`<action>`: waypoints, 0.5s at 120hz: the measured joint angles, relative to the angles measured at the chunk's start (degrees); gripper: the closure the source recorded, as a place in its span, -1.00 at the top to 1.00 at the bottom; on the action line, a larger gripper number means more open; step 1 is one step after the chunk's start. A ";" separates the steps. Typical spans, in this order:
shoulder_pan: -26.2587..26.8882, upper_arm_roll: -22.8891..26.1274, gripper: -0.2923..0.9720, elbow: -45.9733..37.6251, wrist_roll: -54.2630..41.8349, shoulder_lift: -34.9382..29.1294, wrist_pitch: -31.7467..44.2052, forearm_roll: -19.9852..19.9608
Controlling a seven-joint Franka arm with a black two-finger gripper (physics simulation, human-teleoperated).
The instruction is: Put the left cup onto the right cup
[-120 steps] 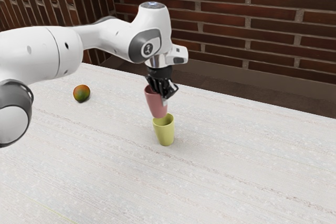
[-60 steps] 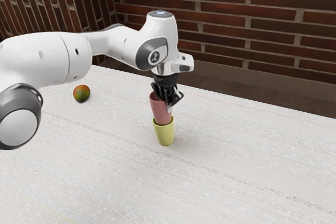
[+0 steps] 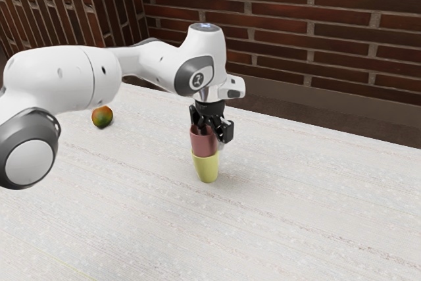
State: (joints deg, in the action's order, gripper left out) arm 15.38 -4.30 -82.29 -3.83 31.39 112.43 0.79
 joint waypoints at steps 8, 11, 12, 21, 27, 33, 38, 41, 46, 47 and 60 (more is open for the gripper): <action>0.00 0.03 0.28 -0.06 -0.05 -1.46 -0.01 0.02; 0.00 0.05 0.31 -0.16 -0.07 -2.13 -0.08 0.02; 0.00 0.05 0.32 -0.20 -0.08 -2.37 -0.11 0.02; 0.00 0.09 0.38 -0.72 -0.16 -4.83 -0.40 0.01; 0.00 0.14 0.41 -1.24 -0.21 -6.65 -0.85 0.00; 0.00 0.16 0.44 -1.92 -0.28 -8.41 -1.63 -0.04; -0.16 0.17 0.46 -3.15 -0.34 -10.14 -2.26 -0.21; -0.34 0.17 0.47 -3.64 -0.37 -11.03 -2.74 -0.30; -0.61 0.17 0.48 -4.12 -0.43 -12.26 -3.66 -0.41; -0.72 0.17 0.48 -4.18 -0.44 -12.50 -3.83 -0.43; -2.68 0.17 0.50 -5.93 -0.65 -15.70 -5.88 -0.59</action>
State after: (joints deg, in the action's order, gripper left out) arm 12.71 -4.13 -88.22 -4.47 15.69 106.55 0.20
